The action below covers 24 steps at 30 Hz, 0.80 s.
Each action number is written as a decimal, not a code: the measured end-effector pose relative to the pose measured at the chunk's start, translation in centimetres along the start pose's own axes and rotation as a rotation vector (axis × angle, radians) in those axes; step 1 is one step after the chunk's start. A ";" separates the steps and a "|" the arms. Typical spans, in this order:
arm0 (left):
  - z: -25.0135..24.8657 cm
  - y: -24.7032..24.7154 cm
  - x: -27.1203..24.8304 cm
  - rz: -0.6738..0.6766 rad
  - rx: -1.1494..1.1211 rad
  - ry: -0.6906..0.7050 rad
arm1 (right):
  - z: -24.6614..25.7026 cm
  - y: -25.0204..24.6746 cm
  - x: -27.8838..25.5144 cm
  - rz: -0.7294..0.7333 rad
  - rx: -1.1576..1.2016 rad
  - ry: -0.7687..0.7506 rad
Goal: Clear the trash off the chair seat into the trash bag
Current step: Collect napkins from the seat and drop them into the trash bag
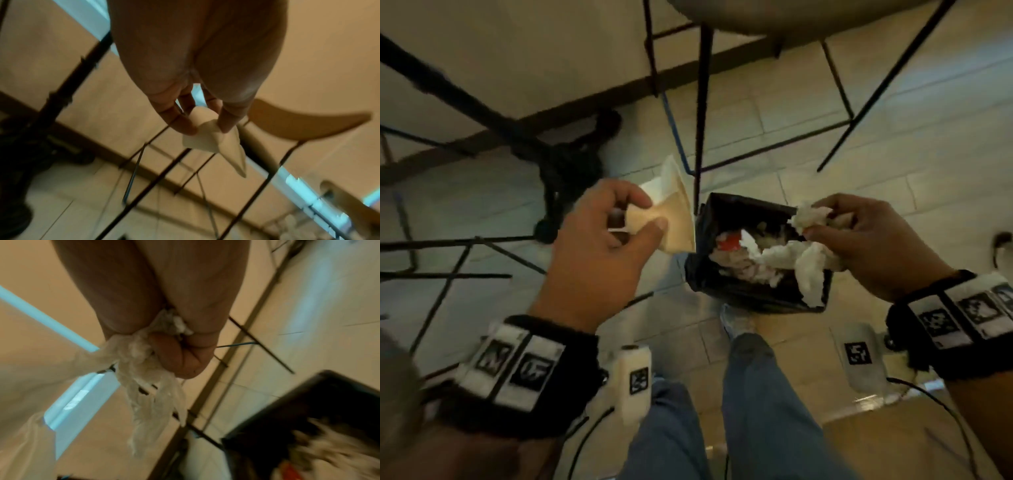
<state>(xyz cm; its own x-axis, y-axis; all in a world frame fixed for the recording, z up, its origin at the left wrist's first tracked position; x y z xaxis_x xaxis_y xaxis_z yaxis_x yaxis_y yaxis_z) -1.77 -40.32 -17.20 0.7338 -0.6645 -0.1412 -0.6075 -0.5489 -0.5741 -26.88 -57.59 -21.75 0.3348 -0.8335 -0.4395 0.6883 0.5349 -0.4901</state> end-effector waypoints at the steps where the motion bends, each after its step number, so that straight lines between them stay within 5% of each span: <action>1: 1.7 3.6 0.9 0.096 0.026 -0.027 | -3.2 -0.1 1.1 -0.021 0.006 0.064; 8: 13.9 21.7 2.9 0.456 0.237 -0.142 | -22.8 5.7 8.7 -0.062 0.006 0.431; 16: 23.3 28.7 1.3 0.457 0.246 -0.247 | -33.7 11.9 13.4 -0.030 -0.037 0.696; 21: 26.5 29.9 -0.2 0.559 0.098 -0.504 | -35.6 15.1 12.9 -0.119 0.749 1.086; 24: 25.9 28.6 -1.0 0.606 0.022 -0.563 | -34.6 15.0 11.8 -0.119 0.748 1.104</action>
<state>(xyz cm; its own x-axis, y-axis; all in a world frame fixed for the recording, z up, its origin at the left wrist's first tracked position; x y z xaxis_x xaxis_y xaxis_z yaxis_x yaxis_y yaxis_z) -12.02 -42.28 -54.34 0.3274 -0.4854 -0.8107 -0.9449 -0.1635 -0.2836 -34.83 -54.58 -60.31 -0.1987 -0.1321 -0.9711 0.9801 -0.0321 -0.1961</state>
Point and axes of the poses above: each hand's wrist, its own x-axis towards the middle knuckle, its own y-axis out of the palm, z = x × y, the point moved 4 cm from there along x, towards the middle knuckle, and after that the axes turned 12 degrees about -z, right-handed, at the moved point
